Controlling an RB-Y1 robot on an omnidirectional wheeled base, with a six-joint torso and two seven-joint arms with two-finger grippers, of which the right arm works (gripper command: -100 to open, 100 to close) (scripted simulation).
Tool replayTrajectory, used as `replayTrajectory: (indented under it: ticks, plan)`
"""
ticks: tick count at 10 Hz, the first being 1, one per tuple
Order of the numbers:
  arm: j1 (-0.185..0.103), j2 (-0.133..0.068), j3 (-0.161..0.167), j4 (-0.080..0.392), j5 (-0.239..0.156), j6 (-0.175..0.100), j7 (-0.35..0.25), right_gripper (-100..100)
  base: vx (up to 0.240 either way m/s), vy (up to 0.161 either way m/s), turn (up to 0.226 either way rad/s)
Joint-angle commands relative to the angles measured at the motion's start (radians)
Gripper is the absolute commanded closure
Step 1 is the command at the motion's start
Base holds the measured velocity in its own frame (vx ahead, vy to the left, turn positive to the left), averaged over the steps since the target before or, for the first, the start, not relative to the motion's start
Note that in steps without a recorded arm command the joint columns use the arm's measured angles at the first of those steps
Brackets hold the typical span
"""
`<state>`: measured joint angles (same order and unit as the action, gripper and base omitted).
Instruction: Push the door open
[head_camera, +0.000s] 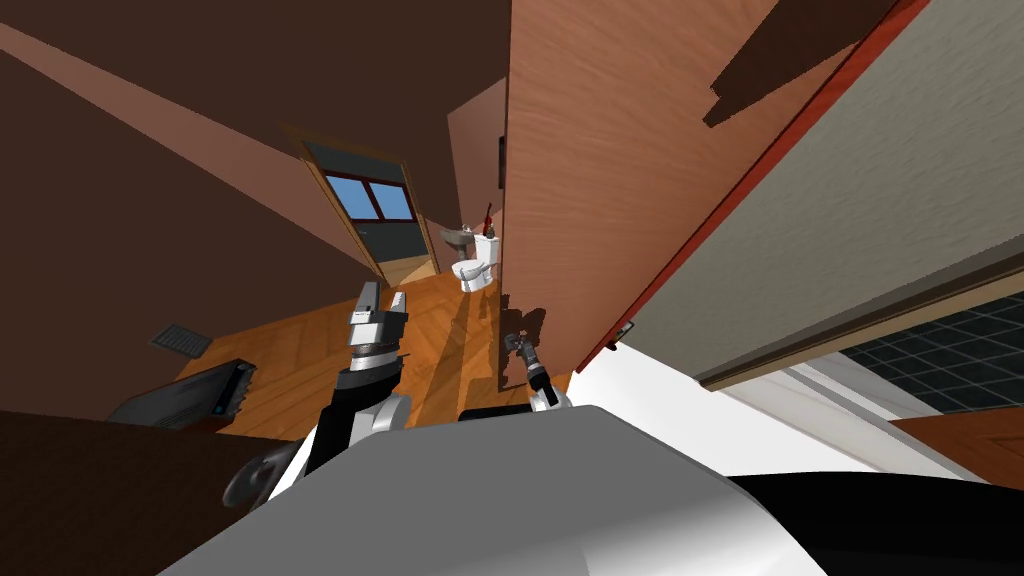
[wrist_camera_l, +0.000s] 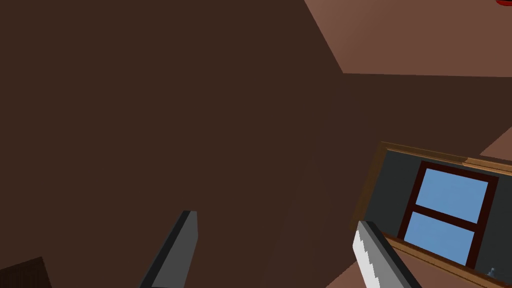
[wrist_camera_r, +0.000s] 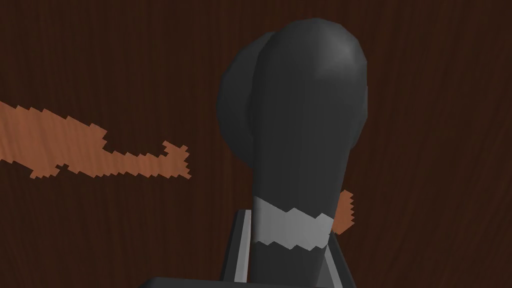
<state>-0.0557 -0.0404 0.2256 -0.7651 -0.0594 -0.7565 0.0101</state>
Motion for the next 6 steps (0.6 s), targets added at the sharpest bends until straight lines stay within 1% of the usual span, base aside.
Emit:
replayTrajectory:
  ticks: [1,2,3,4,5,6]
  plan:
    - [0.007,-0.016,-0.030,-0.013,-0.011,0.005,0.008,100,0.182,0.091,-0.095]
    - [0.007,-0.016,-0.030,-0.013,-0.011,0.005,0.008,100,0.134,0.080,-0.045]
    - [0.004,-0.019,-0.051,-0.010,-0.019,0.004,0.015,100,0.156,0.089,-0.089]
    - [0.003,-0.019,-0.058,-0.008,-0.022,0.003,0.017,100,0.138,0.116,-0.092]
    - [0.001,-0.020,-0.073,-0.006,-0.027,0.003,0.022,100,0.143,0.127,-0.104]
    - [0.001,-0.020,-0.073,-0.006,-0.027,0.003,0.022,100,0.119,0.086,-0.034]
